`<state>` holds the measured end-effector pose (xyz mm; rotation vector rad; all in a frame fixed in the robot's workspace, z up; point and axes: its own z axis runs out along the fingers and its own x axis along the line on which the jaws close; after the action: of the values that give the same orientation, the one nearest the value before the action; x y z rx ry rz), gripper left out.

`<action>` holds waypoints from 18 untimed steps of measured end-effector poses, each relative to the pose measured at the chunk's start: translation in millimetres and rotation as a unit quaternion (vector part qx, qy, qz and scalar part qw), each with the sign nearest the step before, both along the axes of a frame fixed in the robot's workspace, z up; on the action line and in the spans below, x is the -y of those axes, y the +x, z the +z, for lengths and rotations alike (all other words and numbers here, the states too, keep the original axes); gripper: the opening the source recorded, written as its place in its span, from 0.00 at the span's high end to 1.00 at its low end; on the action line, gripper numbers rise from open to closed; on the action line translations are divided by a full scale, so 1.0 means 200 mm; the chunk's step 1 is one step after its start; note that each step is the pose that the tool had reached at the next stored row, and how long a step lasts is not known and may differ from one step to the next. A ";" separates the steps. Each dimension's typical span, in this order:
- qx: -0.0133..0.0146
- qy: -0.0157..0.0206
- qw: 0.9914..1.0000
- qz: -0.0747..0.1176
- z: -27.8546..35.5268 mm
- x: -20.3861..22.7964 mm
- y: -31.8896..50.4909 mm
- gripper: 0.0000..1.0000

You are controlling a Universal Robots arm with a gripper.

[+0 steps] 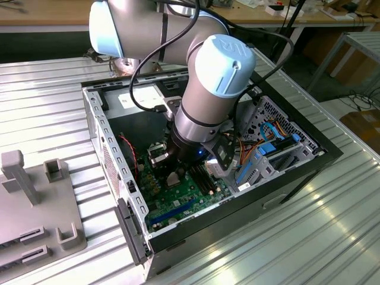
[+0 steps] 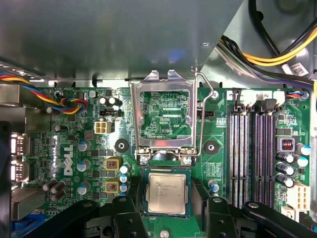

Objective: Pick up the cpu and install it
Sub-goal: 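Place the cpu into insertion slot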

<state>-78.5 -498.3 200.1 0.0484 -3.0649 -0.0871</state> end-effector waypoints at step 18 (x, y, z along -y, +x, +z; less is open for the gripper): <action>0.000 -0.008 1.000 0.005 0.001 -0.025 0.001 0.47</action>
<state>-78.3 -493.4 200.2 0.0619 -3.0647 -0.0624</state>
